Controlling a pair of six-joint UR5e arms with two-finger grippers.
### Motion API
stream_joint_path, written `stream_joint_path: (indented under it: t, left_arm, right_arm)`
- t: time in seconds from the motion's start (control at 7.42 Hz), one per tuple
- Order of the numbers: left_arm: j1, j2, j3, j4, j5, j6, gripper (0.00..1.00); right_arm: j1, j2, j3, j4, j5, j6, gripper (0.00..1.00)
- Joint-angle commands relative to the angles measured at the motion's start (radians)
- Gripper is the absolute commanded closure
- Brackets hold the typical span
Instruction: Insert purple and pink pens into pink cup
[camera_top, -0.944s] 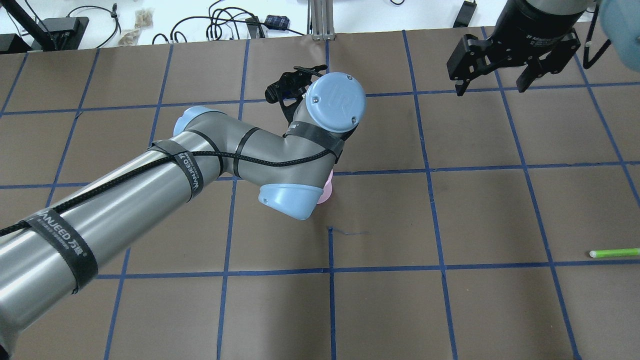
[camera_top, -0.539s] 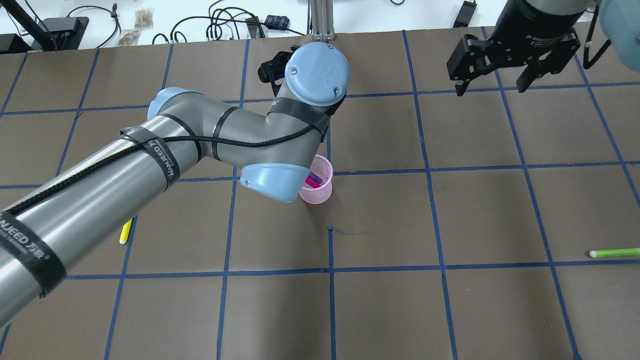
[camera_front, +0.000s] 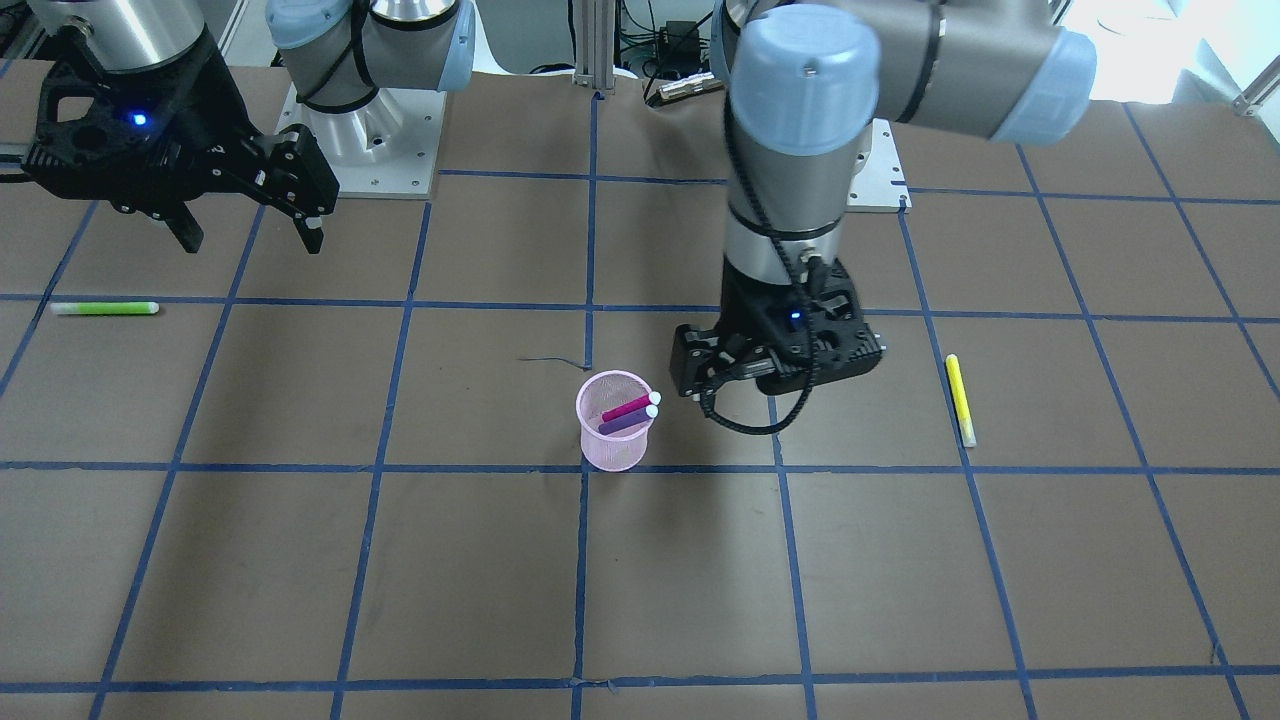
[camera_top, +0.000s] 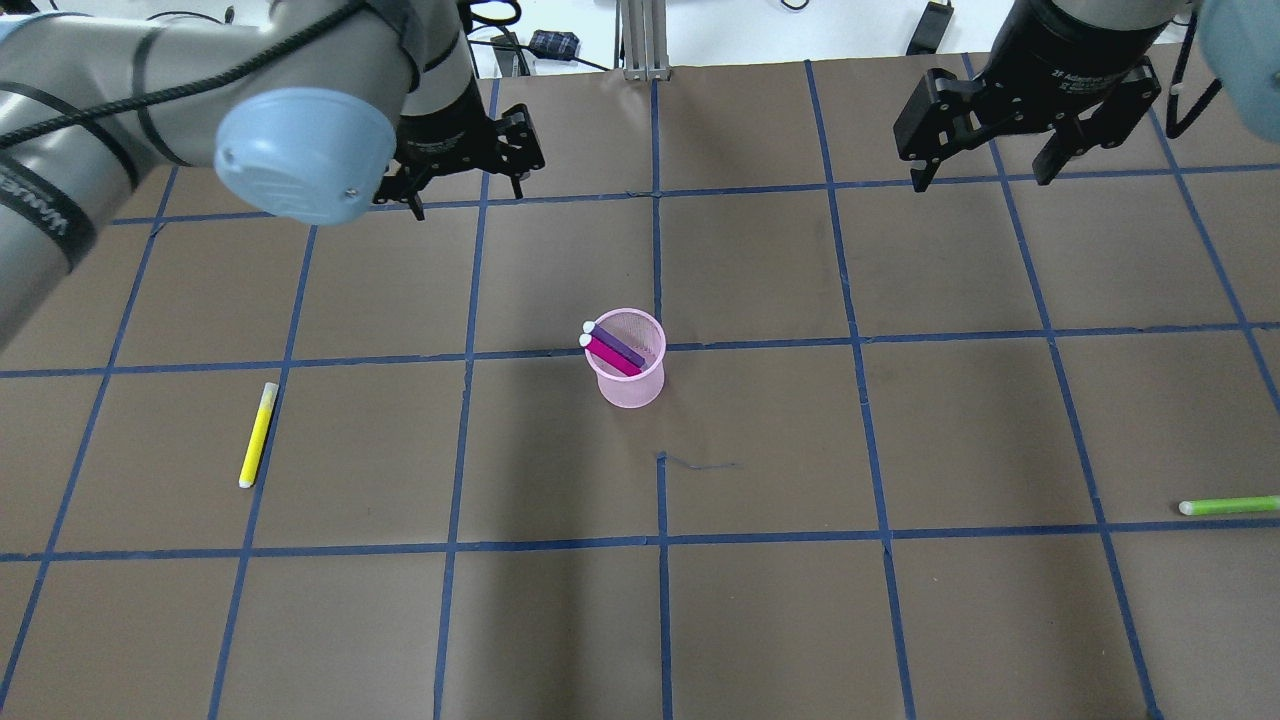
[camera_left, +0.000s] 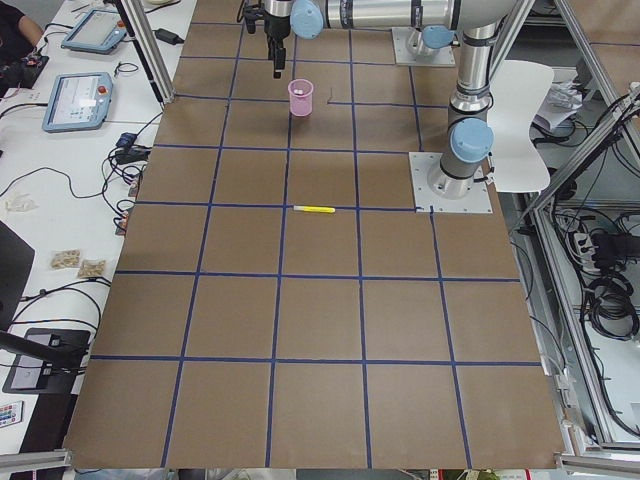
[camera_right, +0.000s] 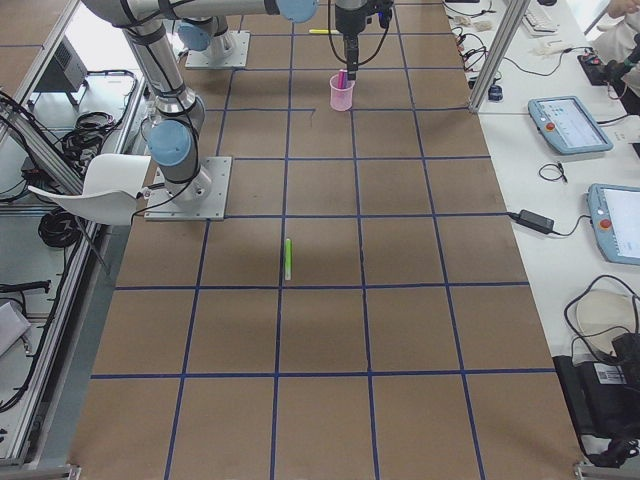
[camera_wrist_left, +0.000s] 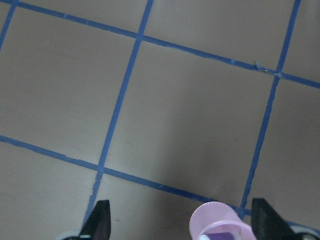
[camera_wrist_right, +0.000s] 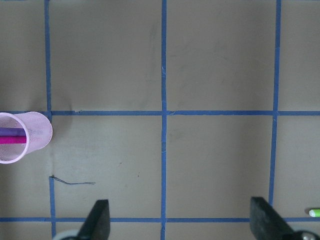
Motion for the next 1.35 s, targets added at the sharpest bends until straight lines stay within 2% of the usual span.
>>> stream_joint_path:
  t: [0.0,0.27,0.81,1.21]
  left_arm:
    - [0.155,0.048,-0.002,-0.130,-0.038,0.123,0.00]
    - [0.224,0.111,0.006,-0.225,-0.051,0.319,0.00]
    - [0.220,0.200,-0.091,-0.247,-0.091,0.334,0.00]
    - [0.186,0.205,-0.102,-0.247,-0.078,0.334,0.00]
  right_arm:
    - [0.000,0.000,0.000,0.001,0.000,0.000,0.00]
    - [0.000,0.000,0.000,0.001,0.000,0.000,0.00]
    - [0.000,0.000,0.000,0.001,0.000,0.002,0.00]
    - [0.000,0.002,0.000,0.000,0.000,0.000,0.00]
